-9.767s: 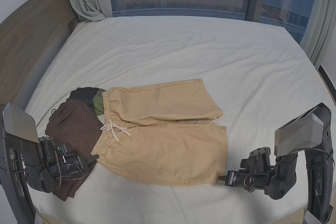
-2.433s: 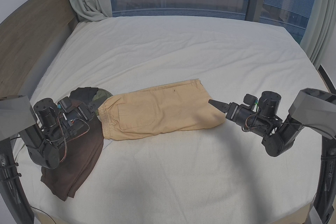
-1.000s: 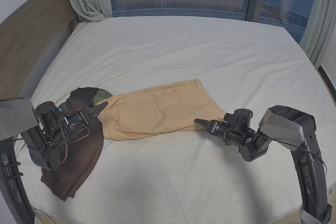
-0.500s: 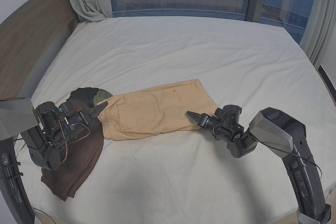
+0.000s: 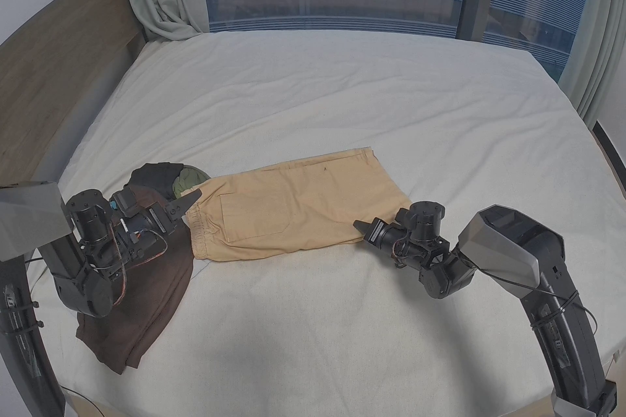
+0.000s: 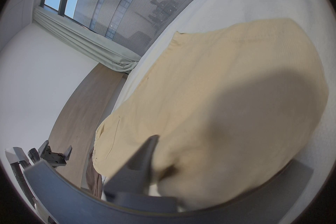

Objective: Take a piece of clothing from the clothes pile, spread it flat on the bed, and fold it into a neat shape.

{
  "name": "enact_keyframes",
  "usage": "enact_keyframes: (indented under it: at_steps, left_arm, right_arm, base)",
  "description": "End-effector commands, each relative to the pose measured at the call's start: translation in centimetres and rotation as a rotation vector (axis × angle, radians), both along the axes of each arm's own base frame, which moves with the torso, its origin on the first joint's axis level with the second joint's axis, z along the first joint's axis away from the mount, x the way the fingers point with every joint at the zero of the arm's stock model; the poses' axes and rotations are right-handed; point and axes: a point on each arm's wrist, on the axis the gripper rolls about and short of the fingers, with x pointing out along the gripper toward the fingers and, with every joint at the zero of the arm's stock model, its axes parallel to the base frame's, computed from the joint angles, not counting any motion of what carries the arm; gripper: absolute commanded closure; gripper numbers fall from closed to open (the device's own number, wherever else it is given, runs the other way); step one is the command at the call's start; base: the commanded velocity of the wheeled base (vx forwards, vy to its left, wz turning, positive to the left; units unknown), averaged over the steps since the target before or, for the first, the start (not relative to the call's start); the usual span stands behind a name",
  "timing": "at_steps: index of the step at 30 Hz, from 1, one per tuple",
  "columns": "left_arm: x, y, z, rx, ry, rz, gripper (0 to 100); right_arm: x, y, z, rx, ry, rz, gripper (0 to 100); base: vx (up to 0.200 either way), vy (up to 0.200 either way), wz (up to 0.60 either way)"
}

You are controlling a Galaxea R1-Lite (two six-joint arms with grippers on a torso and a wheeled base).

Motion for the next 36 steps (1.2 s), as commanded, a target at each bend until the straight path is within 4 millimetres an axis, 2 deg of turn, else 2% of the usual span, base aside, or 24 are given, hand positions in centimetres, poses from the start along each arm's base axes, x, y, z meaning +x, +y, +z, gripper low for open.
enact_keyframes:
  at_steps: [1, 6, 13, 23, 36]
  left_arm:
    - [0.0, 0.0, -0.1, -0.001, 0.002, 0.001, 0]
    - [0.0, 0.0, -0.1, -0.002, 0.005, 0.001, 0]
    - [0.0, 0.0, -0.5, -0.003, 0.019, -0.002, 0]
    - [0.0, -0.1, -0.7, -0.004, 0.025, -0.005, 0]
    - [-0.1, -0.4, -0.9, -0.006, 0.035, -0.033, 0]
  right_arm:
    - [0.0, 0.0, 0.2, 0.0, -0.014, -0.01, 100]
    - [-0.1, -0.1, 1.5, 0.004, -0.039, -0.019, 100]
    - [-2.2, -1.0, 3.6, -0.026, -0.051, -0.015, 100]
    - [-6.0, -3.0, 2.8, -0.135, -0.018, 0.0, 100]
    - [-10.5, -5.1, 3.1, -0.212, 0.063, 0.011, 100]
  base:
    - [0.0, 0.0, 0.0]
    - [0.0, 0.0, 0.0]
    - [0.0, 0.0, 0.0]
    - [0.0, 0.0, 0.0]
    - [0.0, 0.0, 0.0]
